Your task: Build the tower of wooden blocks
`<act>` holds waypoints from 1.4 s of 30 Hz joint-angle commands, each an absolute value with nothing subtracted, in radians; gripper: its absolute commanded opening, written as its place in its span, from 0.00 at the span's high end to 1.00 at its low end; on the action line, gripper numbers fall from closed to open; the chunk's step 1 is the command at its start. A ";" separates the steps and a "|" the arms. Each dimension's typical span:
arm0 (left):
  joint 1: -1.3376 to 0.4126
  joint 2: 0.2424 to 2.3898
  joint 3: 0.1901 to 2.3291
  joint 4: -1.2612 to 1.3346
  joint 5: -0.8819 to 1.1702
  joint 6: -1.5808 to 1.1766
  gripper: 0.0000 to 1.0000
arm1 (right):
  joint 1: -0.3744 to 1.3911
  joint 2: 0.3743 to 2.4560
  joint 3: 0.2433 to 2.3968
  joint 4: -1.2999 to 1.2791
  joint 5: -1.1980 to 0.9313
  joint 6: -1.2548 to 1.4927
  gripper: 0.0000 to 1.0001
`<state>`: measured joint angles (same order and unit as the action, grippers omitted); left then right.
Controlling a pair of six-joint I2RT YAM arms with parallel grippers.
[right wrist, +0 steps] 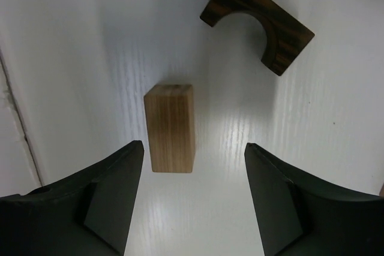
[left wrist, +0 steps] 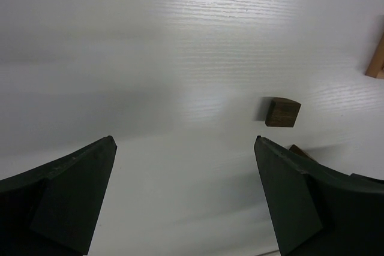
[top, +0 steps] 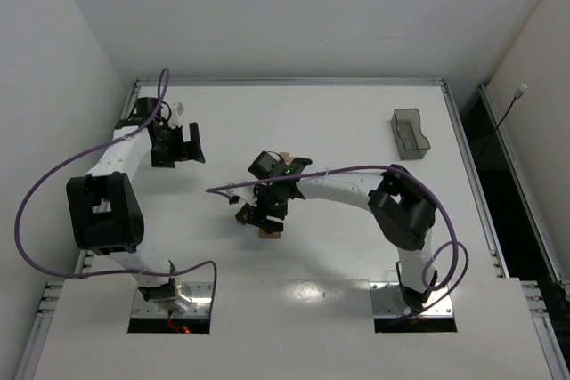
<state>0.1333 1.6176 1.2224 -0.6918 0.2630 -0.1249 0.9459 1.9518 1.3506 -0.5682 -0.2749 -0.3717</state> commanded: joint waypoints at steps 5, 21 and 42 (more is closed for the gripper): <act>0.137 1.675 1.279 -0.695 0.281 -0.132 0.00 | 0.988 1.965 1.359 -0.538 -0.333 -0.307 0.37; 0.137 1.717 1.310 -0.704 0.290 -0.123 0.00 | 0.988 2.039 1.327 -0.509 -0.279 -0.327 0.67; 0.061 1.629 1.281 -0.686 0.150 -0.153 0.00 | 0.634 1.953 1.696 -0.756 0.334 0.488 1.00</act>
<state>0.0742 1.6855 1.2724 -0.7010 0.1757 -0.1402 0.6235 1.9331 1.6222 -0.6922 0.1356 0.3031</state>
